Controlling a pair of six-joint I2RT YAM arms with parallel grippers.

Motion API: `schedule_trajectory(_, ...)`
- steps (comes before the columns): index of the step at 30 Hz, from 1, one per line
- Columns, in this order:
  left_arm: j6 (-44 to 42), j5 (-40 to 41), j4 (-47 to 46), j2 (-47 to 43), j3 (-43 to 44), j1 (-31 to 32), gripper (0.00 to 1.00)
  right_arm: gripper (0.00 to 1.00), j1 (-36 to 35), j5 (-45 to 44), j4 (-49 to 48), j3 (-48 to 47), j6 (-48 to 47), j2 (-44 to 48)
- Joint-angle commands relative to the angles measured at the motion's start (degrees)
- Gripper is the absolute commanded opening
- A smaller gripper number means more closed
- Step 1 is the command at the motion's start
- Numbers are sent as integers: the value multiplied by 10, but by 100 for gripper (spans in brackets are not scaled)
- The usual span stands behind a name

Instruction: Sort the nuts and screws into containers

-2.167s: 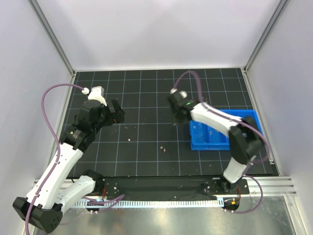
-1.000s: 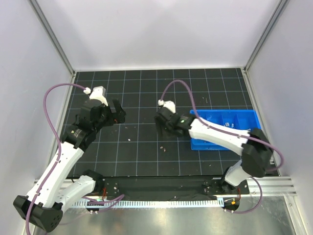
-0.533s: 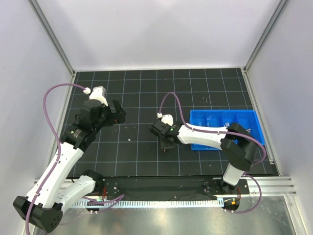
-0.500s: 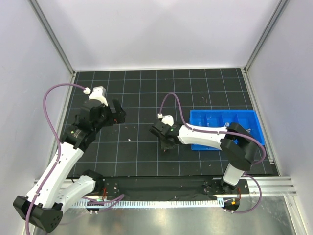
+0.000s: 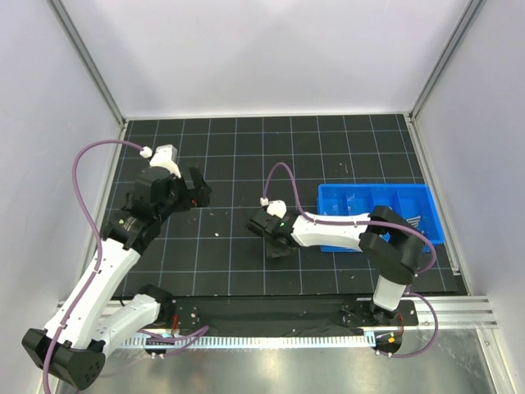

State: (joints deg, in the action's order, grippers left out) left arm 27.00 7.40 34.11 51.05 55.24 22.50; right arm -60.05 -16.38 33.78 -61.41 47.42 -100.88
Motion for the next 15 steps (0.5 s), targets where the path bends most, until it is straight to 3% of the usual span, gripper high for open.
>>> schedule_trajectory(1, 1, -6, -19, -2, 4, 2, 100, 27, -3, -13, -9, -4, 12, -15)
schedule_trajectory(10, 0, -6, -19, -3, 4, 2, 100, 22, -2, -44, -2, -13, -8, -29)
schedule_trajectory(13, 0, -7, -19, -4, 4, 2, 100, 11, -2, -41, -5, -14, -7, -43)
schedule_trajectory(14, 0, -8, -19, -5, 4, 2, 100, 1, -2, -39, -6, -13, -6, -45)
schedule_trajectory(15, 0, -9, -19, -6, 4, 2, 100, 1, -3, -41, -6, -12, -6, -44)
